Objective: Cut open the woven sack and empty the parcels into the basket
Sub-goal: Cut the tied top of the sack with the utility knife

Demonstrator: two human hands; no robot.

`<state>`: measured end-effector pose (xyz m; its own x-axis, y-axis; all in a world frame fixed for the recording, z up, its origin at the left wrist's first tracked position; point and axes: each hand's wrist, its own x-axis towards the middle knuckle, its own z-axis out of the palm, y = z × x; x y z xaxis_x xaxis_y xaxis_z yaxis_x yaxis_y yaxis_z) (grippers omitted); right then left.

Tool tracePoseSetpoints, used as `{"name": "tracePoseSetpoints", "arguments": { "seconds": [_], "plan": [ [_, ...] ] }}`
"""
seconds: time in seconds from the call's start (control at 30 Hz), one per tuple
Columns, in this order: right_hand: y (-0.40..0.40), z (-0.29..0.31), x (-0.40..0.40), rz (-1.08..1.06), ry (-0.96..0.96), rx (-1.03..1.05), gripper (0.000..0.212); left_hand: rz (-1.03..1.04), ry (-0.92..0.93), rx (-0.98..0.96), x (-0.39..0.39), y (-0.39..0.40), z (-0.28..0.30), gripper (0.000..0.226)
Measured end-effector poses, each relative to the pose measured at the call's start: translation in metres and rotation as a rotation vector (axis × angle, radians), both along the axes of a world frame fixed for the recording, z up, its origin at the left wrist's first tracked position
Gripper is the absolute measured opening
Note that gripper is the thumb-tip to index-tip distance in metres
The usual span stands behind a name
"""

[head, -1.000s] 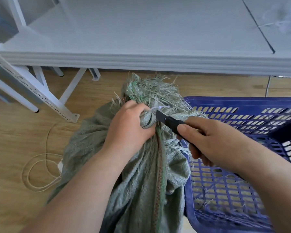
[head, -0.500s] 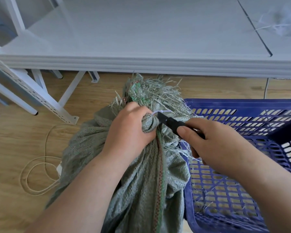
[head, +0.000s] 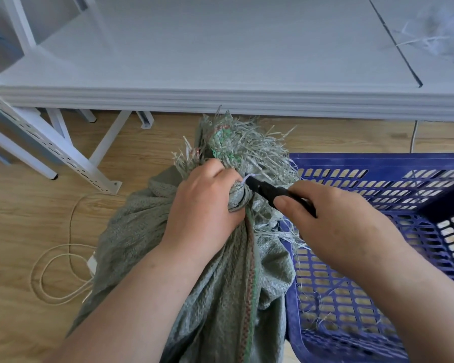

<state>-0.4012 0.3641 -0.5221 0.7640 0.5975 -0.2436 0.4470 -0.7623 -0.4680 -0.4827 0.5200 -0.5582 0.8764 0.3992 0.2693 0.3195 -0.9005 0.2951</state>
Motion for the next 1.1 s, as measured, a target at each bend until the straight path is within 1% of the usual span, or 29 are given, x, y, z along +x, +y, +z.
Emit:
{"name": "tracePoseSetpoints", "arguments": {
  "seconds": [0.17, 0.37, 0.53, 0.77, 0.9, 1.03, 1.1],
  "plan": [
    [0.0, -0.001, 0.001, -0.006, -0.027, 0.023, 0.031, 0.016, 0.015, -0.025, 0.0, 0.001, 0.0, 0.035],
    [-0.001, 0.001, 0.002, -0.018, -0.029, 0.038, 0.031, 0.07, 0.016, -0.108, 0.0, 0.003, 0.003, 0.036],
    [0.0, -0.003, -0.004, -0.047, -0.056, 0.037, 0.033, 0.034, 0.029, -0.102, 0.002, -0.01, -0.001, 0.033],
    [-0.001, 0.001, -0.003, -0.049, -0.044, 0.094, 0.031, 0.115, -0.023, -0.173, 0.004, 0.002, 0.003, 0.036],
    [-0.002, 0.004, -0.005, -0.061, -0.067, 0.093, 0.032, 0.103, -0.026, -0.179, 0.005, -0.001, 0.005, 0.035],
    [0.002, 0.0, -0.01, -0.053, -0.095, 0.085, 0.034, 0.074, 0.026, -0.185, 0.003, -0.019, 0.003, 0.025],
    [0.004, 0.004, -0.002, -0.108, -0.159, 0.194, 0.037, 0.0, 0.086, -0.184, 0.001, -0.03, -0.003, 0.022]
  ]
}}
